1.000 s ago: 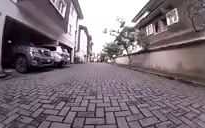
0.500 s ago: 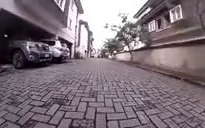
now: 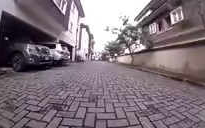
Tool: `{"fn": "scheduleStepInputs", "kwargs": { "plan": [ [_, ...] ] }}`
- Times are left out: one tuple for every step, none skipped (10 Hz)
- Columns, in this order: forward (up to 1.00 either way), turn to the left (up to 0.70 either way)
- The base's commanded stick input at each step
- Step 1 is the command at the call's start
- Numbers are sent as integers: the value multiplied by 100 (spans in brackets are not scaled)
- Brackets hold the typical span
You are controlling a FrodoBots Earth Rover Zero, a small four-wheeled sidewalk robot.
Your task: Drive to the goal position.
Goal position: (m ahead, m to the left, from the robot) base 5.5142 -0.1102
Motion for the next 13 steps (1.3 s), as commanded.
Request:
{"fn": "scheduleStepInputs", "kwargs": {
  "plan": [
    [50, 0],
    [50, 0],
    [50, 0],
    [50, 0],
    [50, 0],
    [50, 0],
    [50, 0],
    [50, 0],
    [50, 0],
    [50, 0],
    [50, 0],
    [50, 0],
    [50, 0]
  ]
}}
